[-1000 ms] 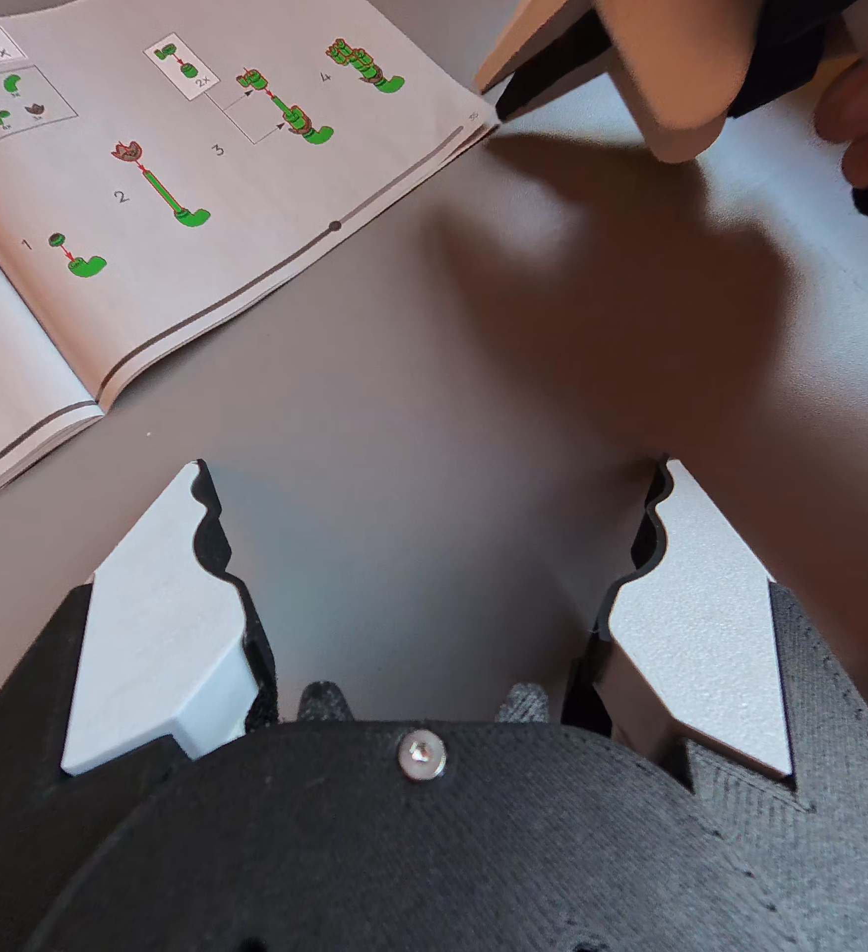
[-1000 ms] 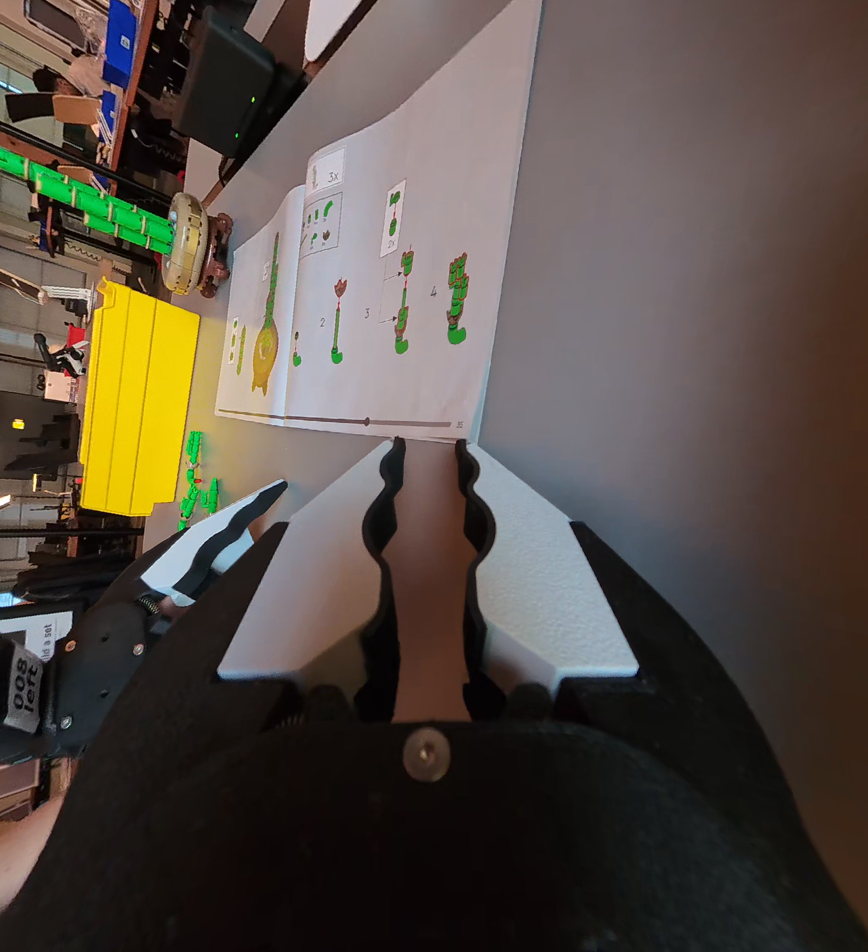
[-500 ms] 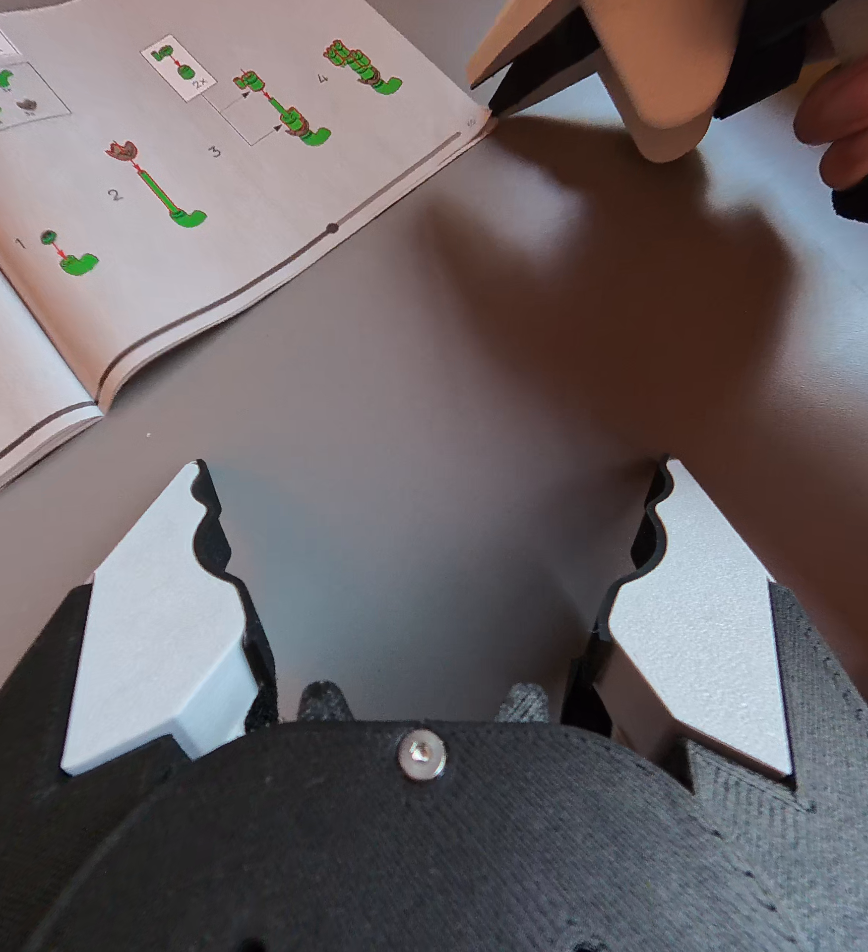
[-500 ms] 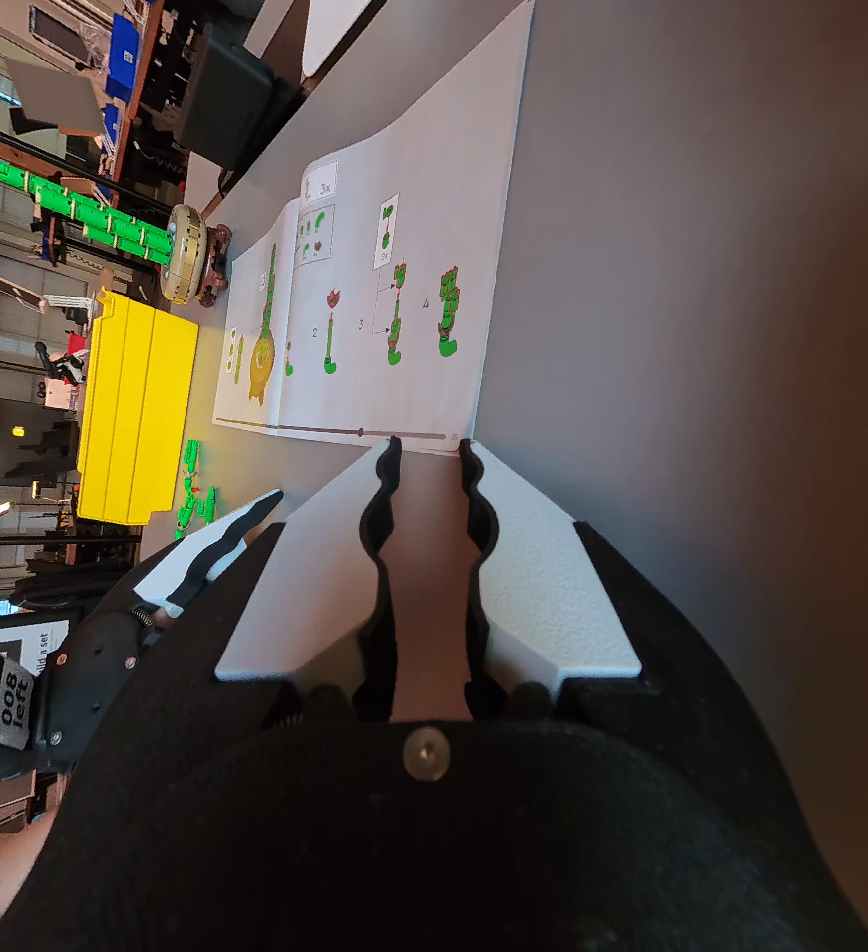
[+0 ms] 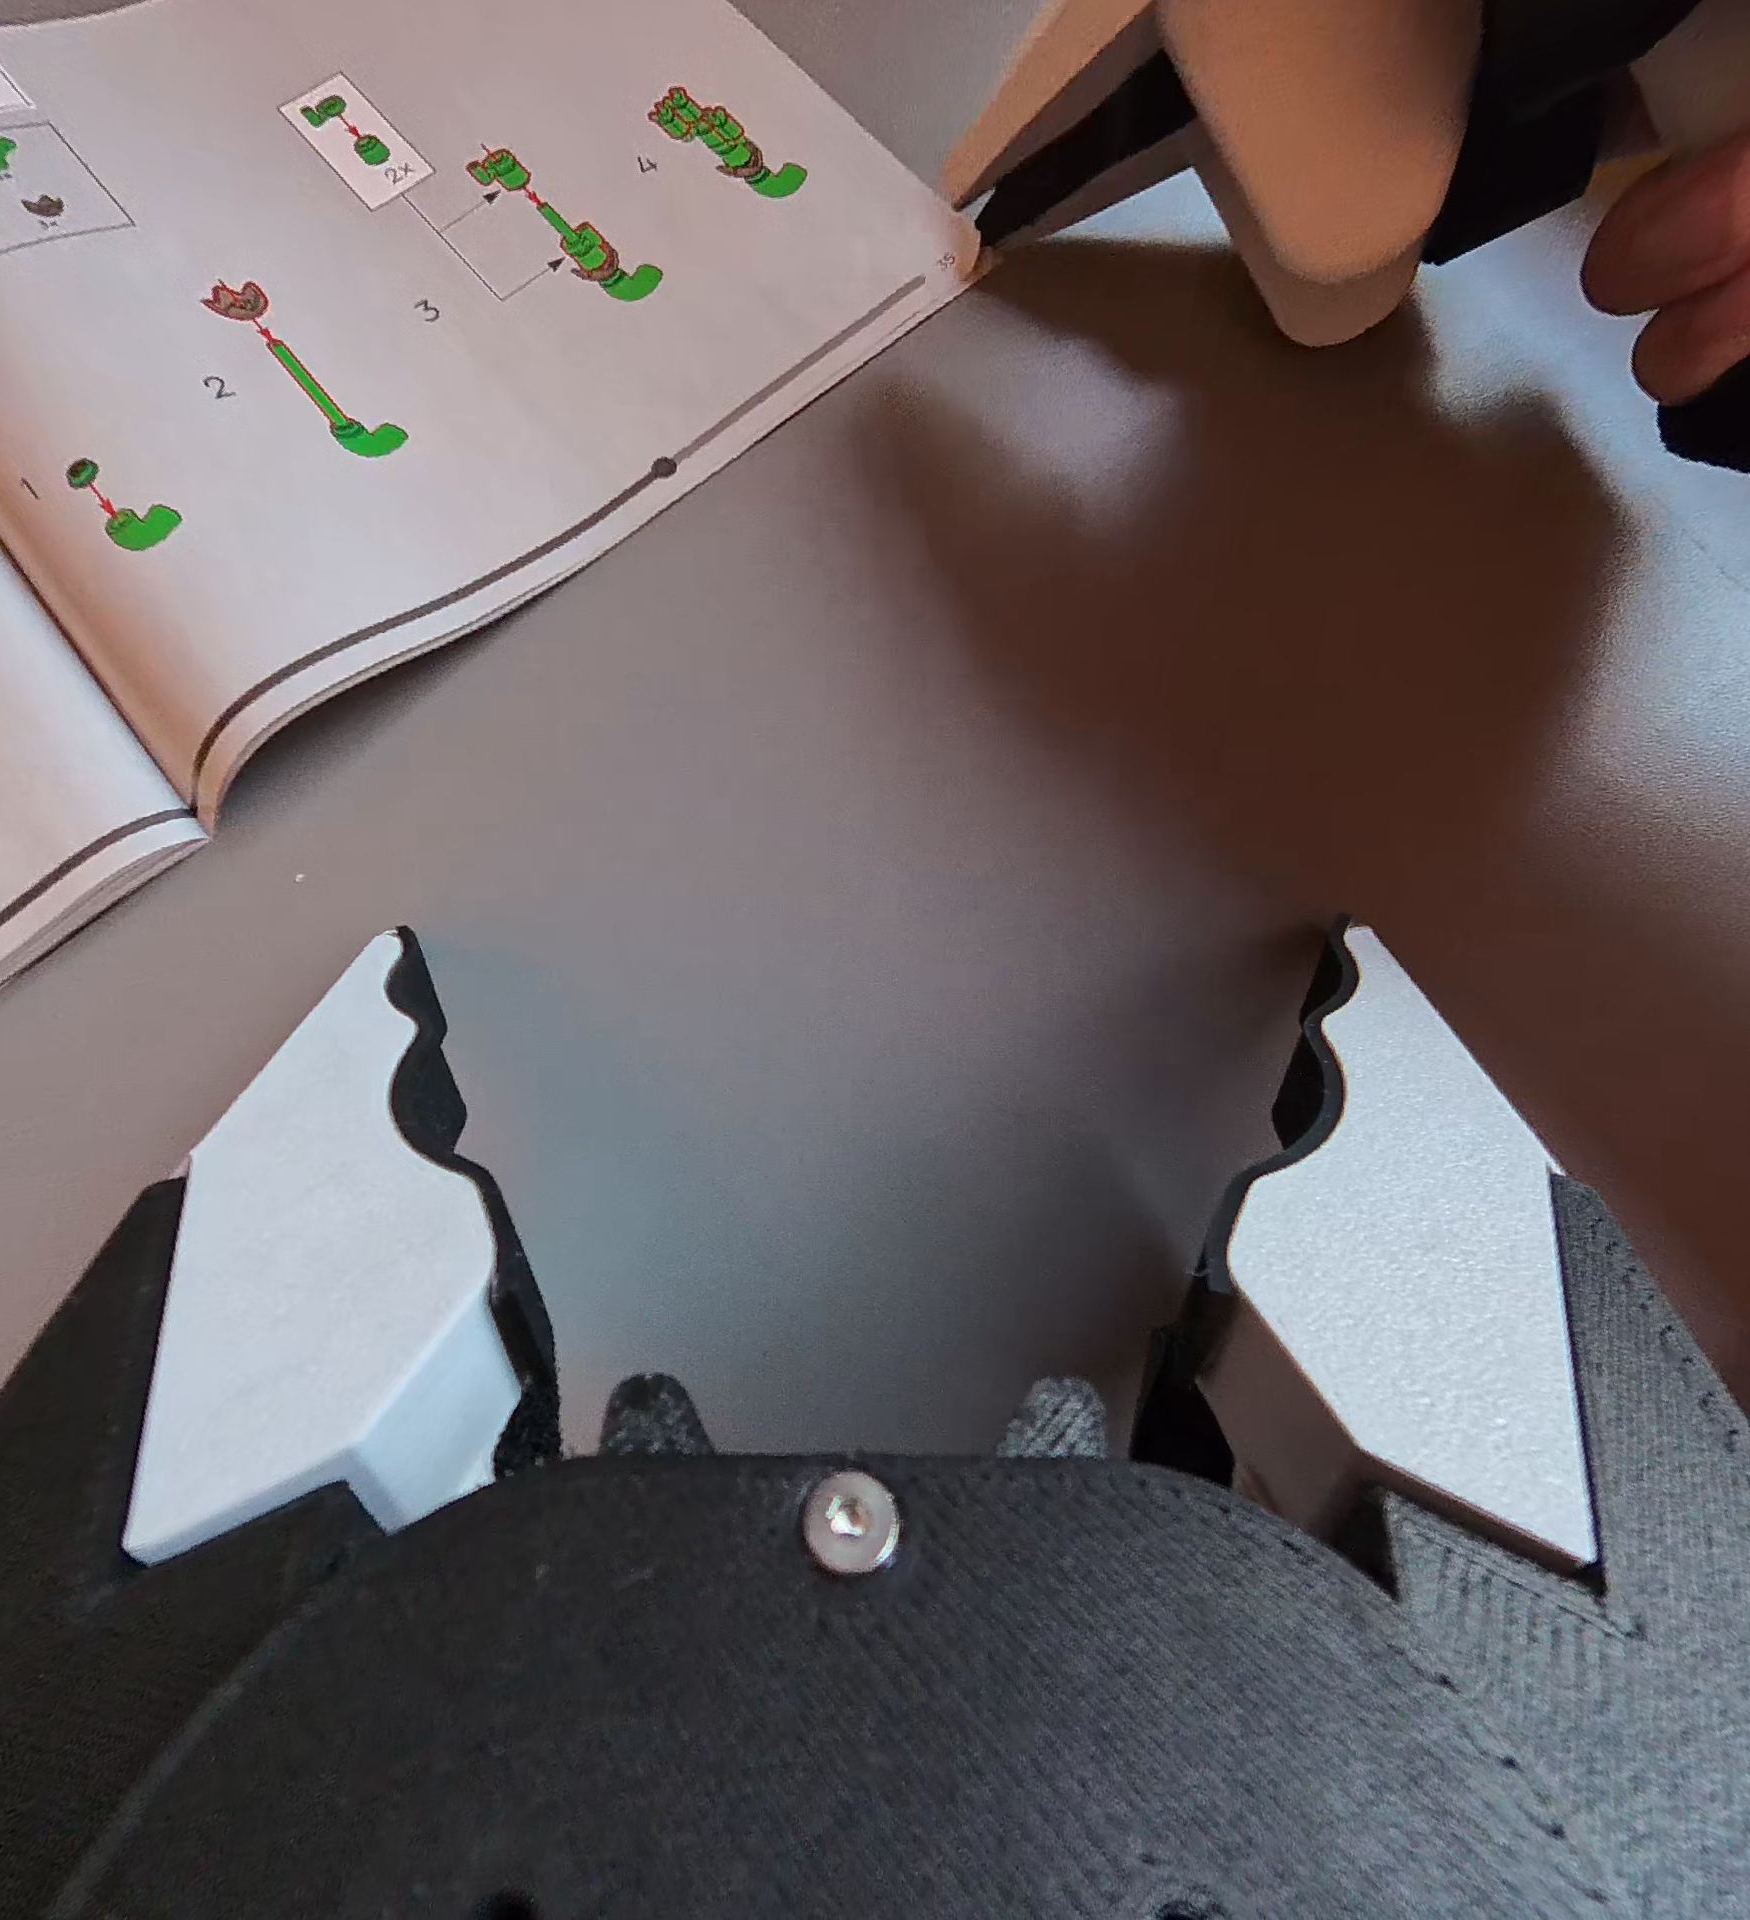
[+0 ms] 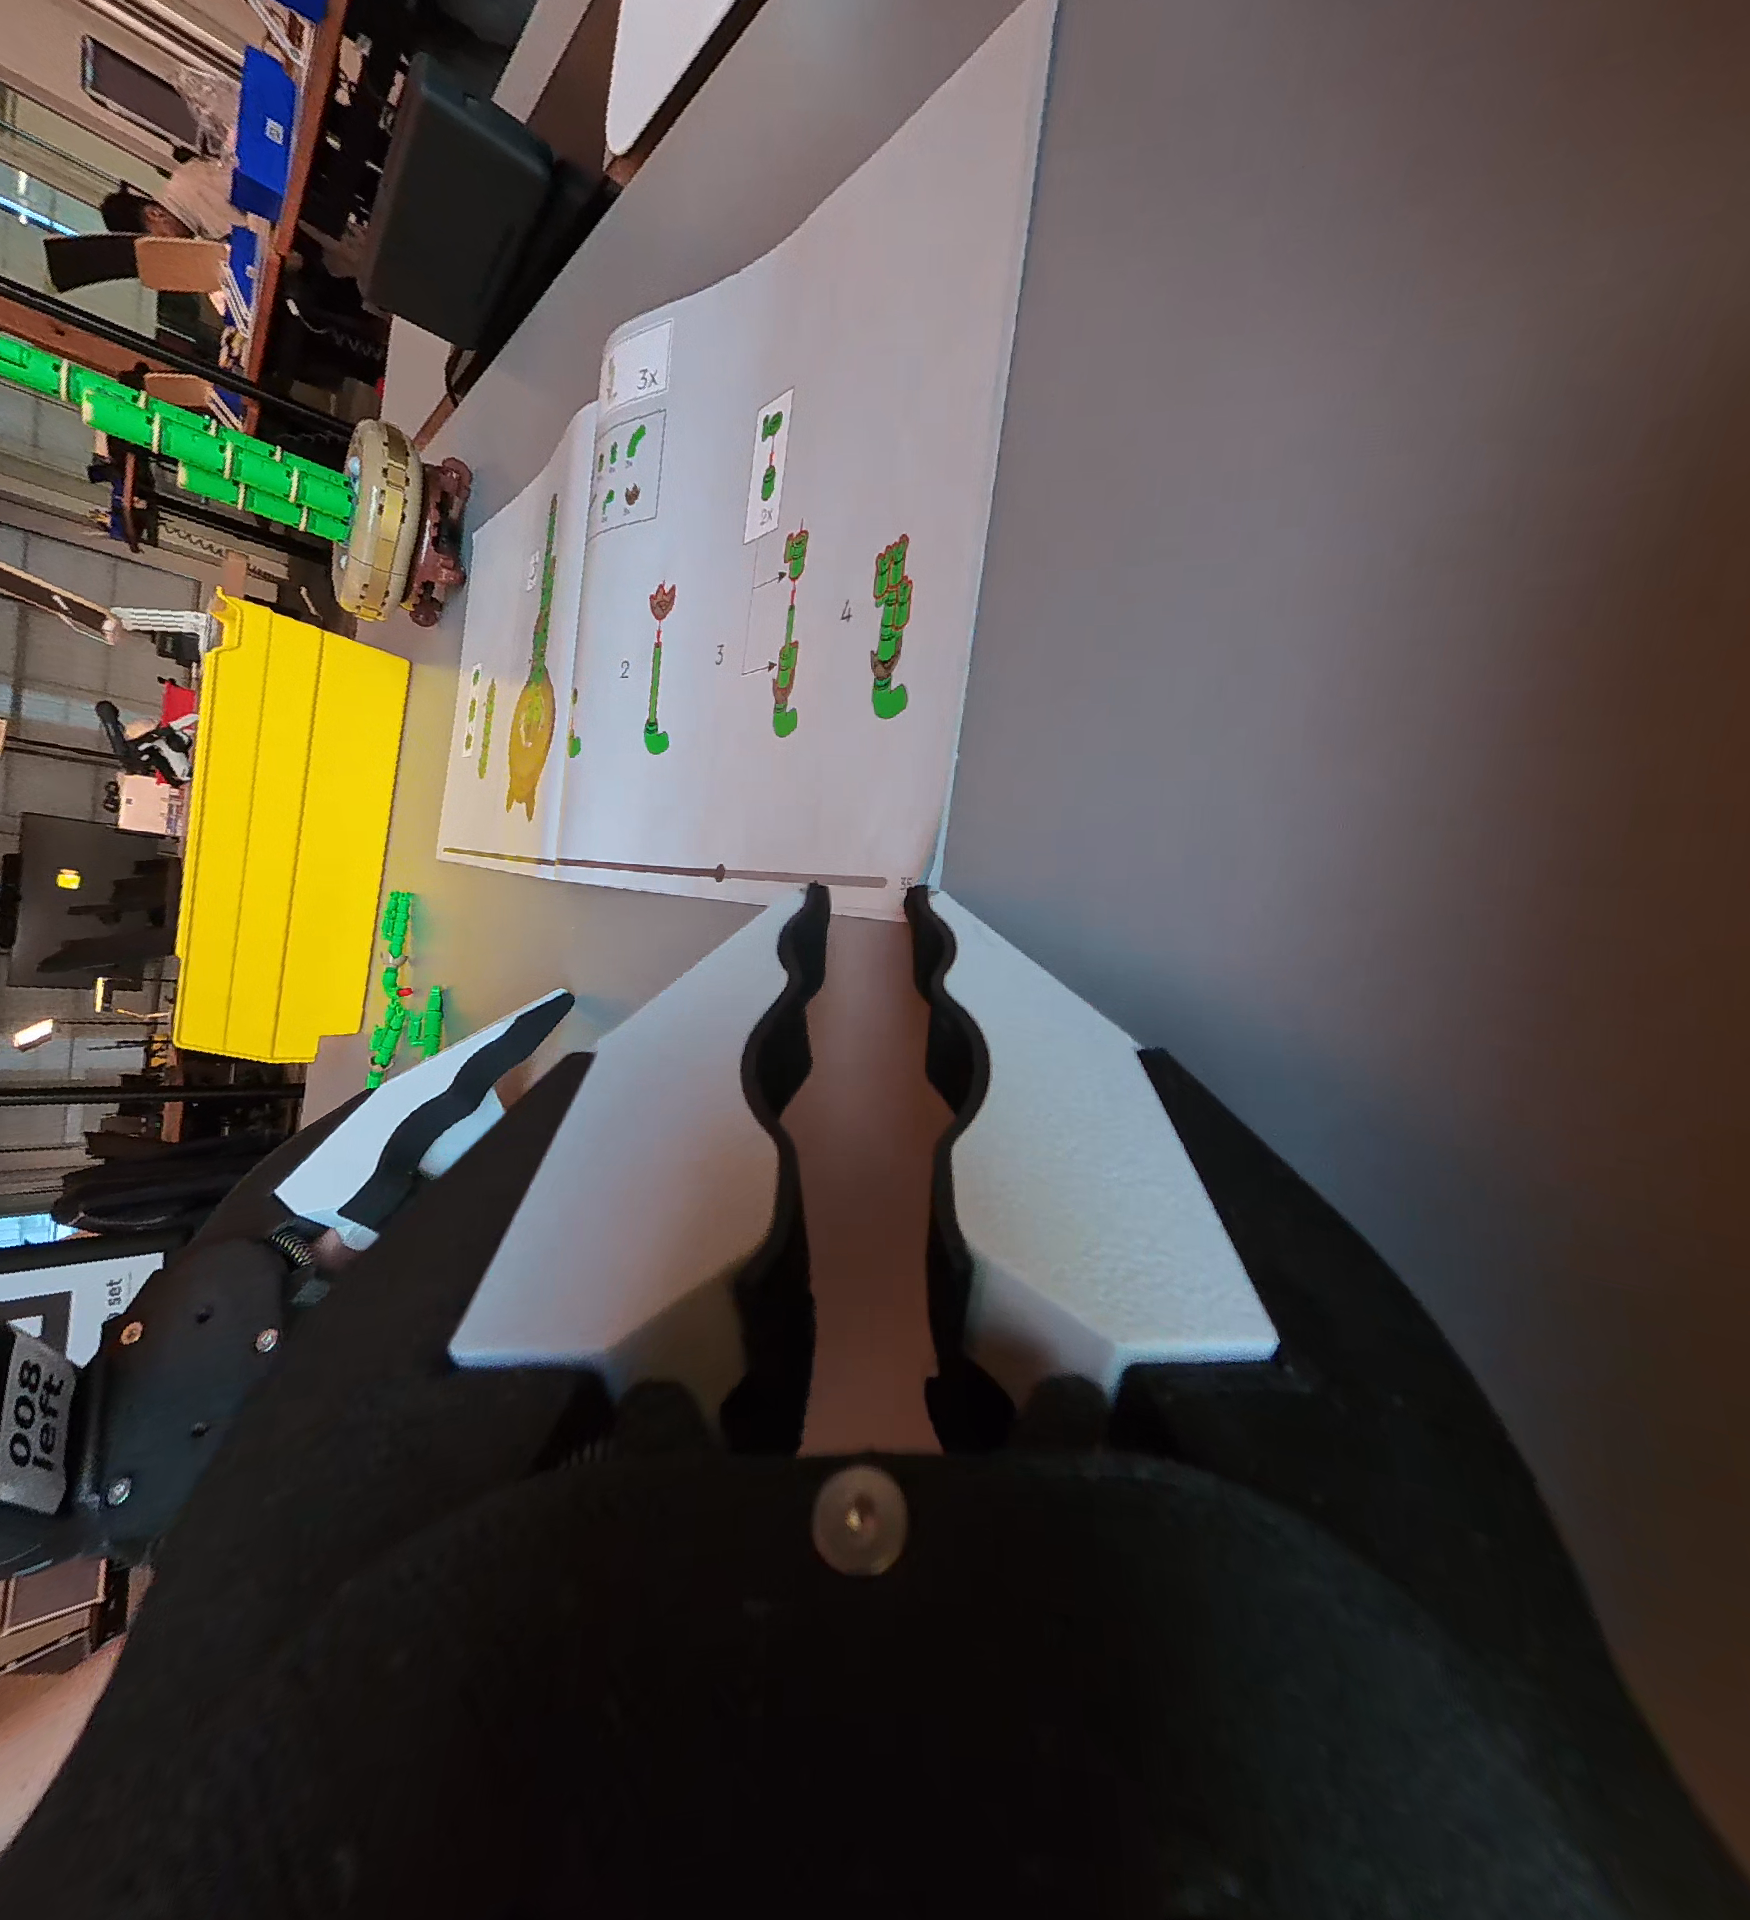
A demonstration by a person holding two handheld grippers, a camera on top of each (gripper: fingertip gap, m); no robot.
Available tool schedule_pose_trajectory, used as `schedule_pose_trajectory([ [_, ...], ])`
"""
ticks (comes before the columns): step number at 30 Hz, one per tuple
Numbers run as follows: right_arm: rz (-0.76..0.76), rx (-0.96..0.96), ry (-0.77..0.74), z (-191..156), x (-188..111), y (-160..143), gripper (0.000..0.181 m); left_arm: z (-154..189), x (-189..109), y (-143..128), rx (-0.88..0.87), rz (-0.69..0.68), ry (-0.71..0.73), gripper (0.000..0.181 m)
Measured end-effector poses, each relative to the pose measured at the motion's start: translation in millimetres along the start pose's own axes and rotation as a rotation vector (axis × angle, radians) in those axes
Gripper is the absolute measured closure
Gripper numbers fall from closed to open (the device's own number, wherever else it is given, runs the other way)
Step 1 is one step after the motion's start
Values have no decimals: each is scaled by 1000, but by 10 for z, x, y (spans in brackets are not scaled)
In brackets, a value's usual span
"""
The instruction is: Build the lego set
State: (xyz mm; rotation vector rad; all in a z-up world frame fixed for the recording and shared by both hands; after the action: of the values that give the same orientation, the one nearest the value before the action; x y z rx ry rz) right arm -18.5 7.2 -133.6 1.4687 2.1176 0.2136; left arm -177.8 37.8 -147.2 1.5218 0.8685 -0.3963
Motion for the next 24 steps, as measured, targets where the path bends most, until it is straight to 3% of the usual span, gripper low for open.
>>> schedule_pose_trajectory([
  [11, -19, -18, -47, 64, -9, 1, 180, -1, 0, 2, 0, 0, 0, 23],
  [24, -65, -81, -118, 48, 13, 17, 181, -1, 1, 1, -1, 1, 1, 23],
])
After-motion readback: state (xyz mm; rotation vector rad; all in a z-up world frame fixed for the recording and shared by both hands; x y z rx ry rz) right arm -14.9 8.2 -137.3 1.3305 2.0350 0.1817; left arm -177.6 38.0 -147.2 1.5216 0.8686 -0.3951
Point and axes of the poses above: each gripper's, where its closed fingertips meet, x out along the fingers, y out of its top, z = x × y across the jaws, the point moved 4 cm from there along -x, back along the fingers, and after that the axes turned 12 degrees about y, right-handed, at the moved point
